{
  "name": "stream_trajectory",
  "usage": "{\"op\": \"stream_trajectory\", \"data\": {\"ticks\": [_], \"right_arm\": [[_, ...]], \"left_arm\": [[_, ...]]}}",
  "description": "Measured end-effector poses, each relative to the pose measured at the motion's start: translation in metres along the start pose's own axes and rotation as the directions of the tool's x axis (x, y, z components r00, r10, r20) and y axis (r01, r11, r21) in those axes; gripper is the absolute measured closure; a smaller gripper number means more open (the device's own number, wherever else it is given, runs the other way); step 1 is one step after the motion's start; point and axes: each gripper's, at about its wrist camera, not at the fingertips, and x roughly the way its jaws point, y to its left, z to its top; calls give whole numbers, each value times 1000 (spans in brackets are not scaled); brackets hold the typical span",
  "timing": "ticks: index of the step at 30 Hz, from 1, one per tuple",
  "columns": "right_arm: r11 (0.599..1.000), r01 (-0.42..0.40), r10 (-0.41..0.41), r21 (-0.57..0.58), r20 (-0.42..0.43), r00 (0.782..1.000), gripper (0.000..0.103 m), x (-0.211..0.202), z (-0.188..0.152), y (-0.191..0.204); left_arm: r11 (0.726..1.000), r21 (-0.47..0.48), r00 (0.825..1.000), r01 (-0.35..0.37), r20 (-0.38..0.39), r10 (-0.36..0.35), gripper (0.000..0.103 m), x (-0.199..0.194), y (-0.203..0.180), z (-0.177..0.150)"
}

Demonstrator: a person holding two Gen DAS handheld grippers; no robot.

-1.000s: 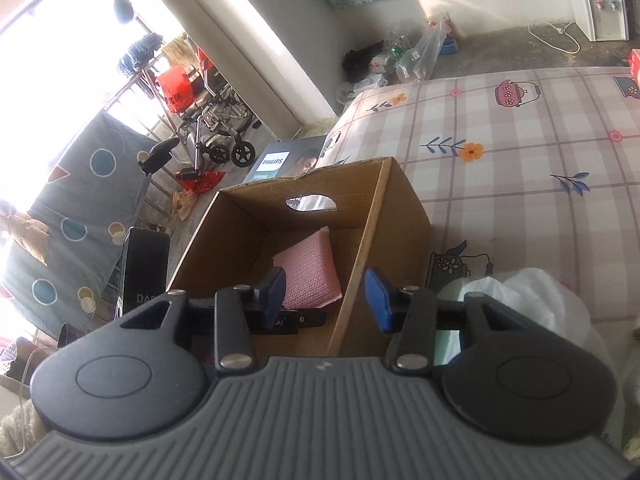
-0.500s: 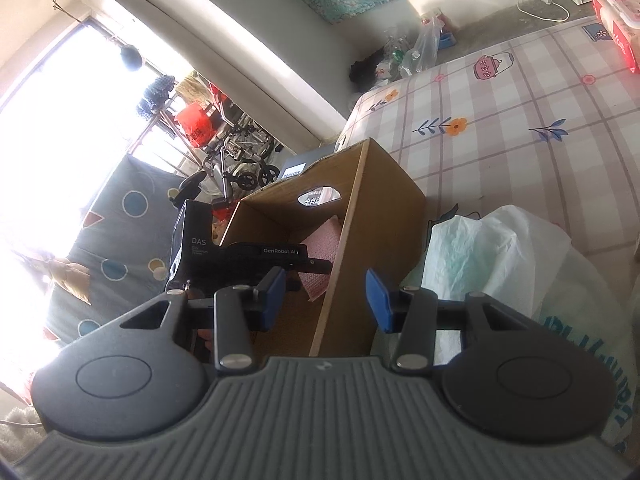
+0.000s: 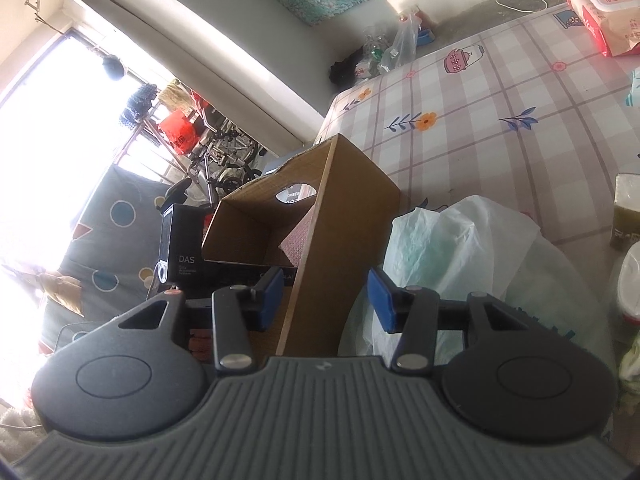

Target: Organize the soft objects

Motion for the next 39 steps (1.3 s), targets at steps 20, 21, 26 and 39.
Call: {"op": "stream_trajectory", "data": {"ticks": [20, 21, 26, 39], "right_arm": [[999, 8, -8, 39, 10, 1000, 42, -3, -4, -11], [999, 8, -9, 41, 11, 1000, 42, -4, -4, -12], [999, 14, -15, 48, 17, 1000, 41, -9, -6, -17], [996, 41, -44, 79, 34, 998, 41, -22, -10, -37]], "left_arm": [[801, -597, 999, -34, -45, 9, 9, 10, 30, 38], [798, -601, 999, -45, -49, 19, 9, 12, 28, 39], [865, -486, 992, -125, -63, 108, 11, 24, 2, 41], [993, -117, 998, -10, 56, 17, 14, 15, -9, 36]]}}
